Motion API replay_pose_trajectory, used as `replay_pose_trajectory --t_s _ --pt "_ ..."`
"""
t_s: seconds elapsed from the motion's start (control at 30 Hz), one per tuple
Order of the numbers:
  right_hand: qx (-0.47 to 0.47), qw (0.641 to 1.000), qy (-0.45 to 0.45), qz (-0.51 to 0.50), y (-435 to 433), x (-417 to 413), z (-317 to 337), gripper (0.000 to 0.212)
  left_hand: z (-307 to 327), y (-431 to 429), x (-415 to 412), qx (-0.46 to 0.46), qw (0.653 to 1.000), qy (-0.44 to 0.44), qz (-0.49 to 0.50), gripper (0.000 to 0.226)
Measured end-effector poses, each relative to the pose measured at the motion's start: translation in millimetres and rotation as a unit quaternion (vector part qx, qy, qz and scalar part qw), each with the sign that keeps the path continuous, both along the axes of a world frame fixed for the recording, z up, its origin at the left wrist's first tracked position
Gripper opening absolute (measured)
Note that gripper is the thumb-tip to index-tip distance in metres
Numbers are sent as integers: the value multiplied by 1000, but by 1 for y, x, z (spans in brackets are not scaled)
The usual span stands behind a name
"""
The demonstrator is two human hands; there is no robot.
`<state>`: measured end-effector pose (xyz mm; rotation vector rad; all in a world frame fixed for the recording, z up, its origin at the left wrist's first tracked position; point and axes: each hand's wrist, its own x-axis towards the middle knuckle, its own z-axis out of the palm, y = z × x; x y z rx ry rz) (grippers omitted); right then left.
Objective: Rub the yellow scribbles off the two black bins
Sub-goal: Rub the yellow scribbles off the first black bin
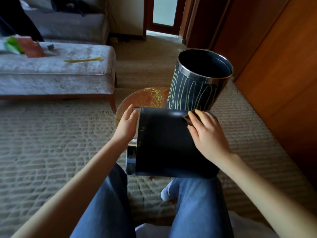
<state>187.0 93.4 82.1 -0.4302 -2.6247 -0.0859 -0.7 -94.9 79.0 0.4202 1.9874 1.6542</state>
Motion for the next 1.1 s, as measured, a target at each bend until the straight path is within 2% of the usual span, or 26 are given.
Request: replay_pose_trajectory --t_s 0.07,0.13,0.27,0.33,0.4,0.5,0.57,0.67,0.73,0.87,1.1 --pt "-45 999 -21 -1 10 -10 9 42 1 -3 7 17 1000 5 15 49" --pt "-118 988 -88 -40 16 -31 24 41 -2 -8 13 31 999 15 18 48" --pt "-242 938 -237 -75 0 -101 40 43 -9 -18 21 49 998 35 19 46" --pt "-292 922 -253 -35 -24 -134 41 41 -10 -18 22 53 998 36 21 46" --pt "-310 921 -237 8 -44 -150 40 37 -7 -15 20 56 998 30 25 46" --pt "-250 946 -194 69 -58 -135 37 40 -5 -9 16 61 998 21 27 46" --pt "-189 966 -130 121 -65 -113 31 40 -4 -6 16 61 997 20 34 46" --pt "-120 977 -57 169 -80 -87 18 43 -3 -5 13 61 997 9 40 45" --pt "-74 979 -38 187 -90 -70 8 49 -4 -6 10 69 997 -6 35 45" --pt "-12 970 0 243 -106 -36 -8 45 -2 -8 10 66 997 -25 28 46" --pt "143 929 -68 334 -93 3 -17 42 -4 -8 7 5 1000 5 21 46"
